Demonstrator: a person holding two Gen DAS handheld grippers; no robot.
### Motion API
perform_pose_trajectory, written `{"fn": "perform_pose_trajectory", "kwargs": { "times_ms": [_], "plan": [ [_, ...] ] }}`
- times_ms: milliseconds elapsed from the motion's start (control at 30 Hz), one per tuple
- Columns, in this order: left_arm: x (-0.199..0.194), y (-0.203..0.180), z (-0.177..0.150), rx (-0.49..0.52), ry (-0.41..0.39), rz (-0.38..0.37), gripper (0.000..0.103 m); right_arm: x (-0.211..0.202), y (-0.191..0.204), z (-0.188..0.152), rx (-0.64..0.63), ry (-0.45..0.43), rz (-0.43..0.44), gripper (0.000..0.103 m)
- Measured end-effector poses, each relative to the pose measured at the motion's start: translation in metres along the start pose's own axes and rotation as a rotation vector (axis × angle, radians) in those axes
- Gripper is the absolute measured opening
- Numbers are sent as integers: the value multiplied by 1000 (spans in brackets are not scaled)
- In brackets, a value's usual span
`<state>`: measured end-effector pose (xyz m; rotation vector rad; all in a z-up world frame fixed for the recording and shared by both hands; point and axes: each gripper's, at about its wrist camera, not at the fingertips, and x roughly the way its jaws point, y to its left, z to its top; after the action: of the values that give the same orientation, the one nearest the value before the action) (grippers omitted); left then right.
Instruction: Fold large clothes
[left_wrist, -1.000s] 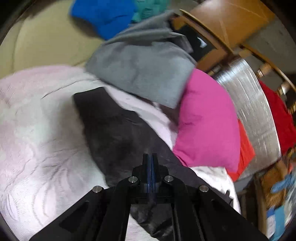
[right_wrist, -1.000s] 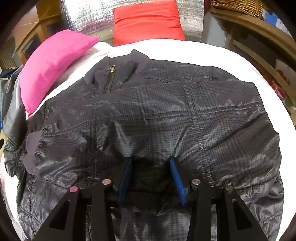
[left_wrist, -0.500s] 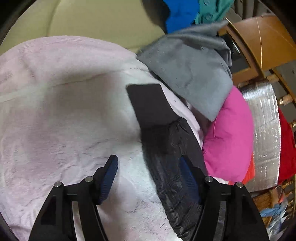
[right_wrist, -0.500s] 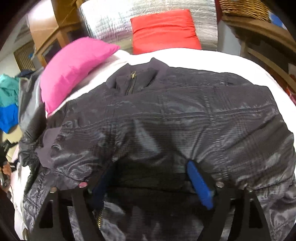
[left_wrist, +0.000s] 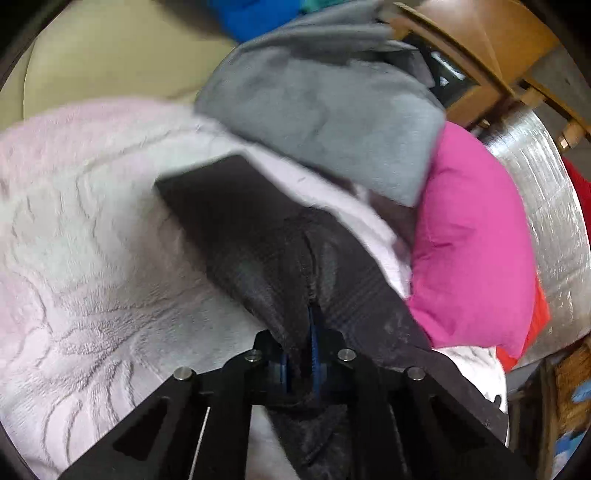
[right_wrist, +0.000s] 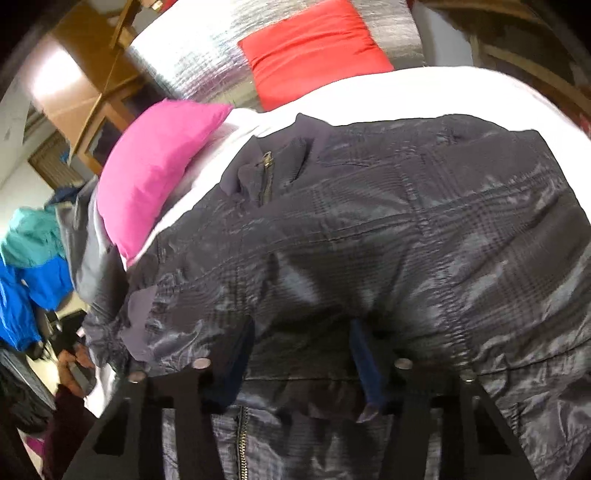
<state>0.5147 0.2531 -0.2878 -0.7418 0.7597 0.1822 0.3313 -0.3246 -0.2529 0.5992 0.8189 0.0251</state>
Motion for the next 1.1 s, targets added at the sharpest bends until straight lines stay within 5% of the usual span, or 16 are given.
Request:
{"fn": "perform_pose_trajectory", "kwargs": {
  "times_ms": [233, 400, 500, 633, 800, 900, 1033, 1100],
  "plan": [
    [-70, -100, -20, 260, -97, -146, 7, -39, -30, 6, 97, -98, 14, 53],
    [-113, -189, -87, 504, -104, -273, 7, -61, -50, 14, 160, -151, 24, 53],
    [-121, -226, -136, 627, -62, -334, 7, -70, -62, 17, 190, -168, 34, 53],
    [-118, -257, -212, 738, 89, -421, 7, -77, -77, 19, 239, -177, 50, 53],
    [-99, -277, -301, 891, 315, -436, 11, -83, -93, 20, 276, -176, 67, 54],
    [-91, -262, -325, 871, 500, -406, 18, -83, -102, 21, 305, -148, 88, 55],
    [-127, -242, -314, 866, 448, -417, 32, -80, -102, 18, 329, -100, 135, 67],
    [-156, -234, -295, 872, 342, -442, 53, -80, -93, 17, 308, -93, 157, 71]
  ]
}}
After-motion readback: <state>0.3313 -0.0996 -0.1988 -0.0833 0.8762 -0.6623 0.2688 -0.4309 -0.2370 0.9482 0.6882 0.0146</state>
